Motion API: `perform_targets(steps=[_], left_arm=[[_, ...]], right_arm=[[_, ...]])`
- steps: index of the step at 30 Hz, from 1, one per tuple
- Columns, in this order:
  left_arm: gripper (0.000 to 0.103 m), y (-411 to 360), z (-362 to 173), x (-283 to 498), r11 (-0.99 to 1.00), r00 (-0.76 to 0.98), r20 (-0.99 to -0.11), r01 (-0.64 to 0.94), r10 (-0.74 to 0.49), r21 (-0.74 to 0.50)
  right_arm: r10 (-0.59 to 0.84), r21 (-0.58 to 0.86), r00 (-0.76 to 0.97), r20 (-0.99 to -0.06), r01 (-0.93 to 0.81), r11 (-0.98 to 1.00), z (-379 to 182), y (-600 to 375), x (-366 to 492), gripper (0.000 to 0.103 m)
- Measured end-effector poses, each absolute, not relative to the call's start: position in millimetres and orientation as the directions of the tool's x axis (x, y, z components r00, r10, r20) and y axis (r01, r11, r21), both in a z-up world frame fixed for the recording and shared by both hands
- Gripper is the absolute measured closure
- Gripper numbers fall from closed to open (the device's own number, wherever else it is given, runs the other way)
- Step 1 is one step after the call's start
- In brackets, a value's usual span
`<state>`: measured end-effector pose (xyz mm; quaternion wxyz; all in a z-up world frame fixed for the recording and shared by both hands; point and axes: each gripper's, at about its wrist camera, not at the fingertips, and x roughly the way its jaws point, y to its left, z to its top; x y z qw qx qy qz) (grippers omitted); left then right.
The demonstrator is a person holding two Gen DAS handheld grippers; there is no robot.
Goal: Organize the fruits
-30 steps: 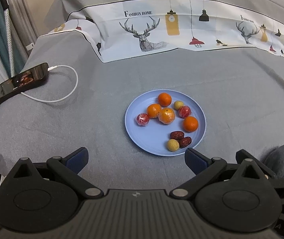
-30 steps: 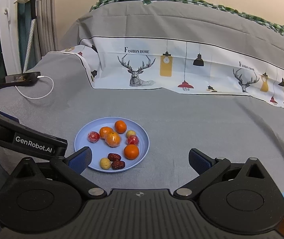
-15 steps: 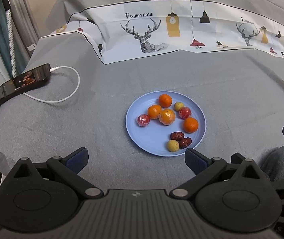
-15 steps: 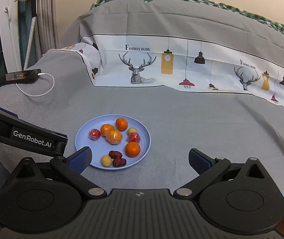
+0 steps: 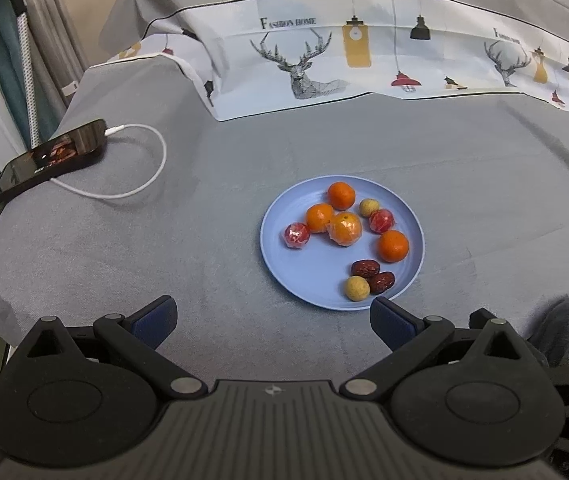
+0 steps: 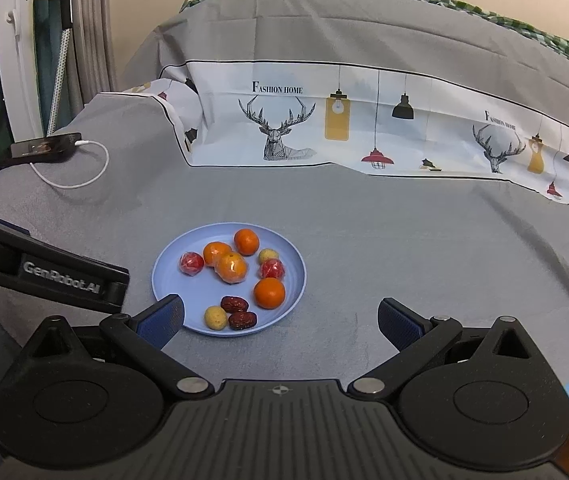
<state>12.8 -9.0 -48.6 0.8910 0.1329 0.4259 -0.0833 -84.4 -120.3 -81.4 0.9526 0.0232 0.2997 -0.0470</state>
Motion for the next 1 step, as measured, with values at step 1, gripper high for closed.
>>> perform_targets(steps=[1], left_arm=[[0.0,-9.6,-48.2,12.1,0.951,0.626,-0.779,0.26,-0.034,0.167]], right_arm=[[-0.077,0.016,0.816,-0.573,0.104,0.994,-81.2,-120.7,-85.5,0.001]])
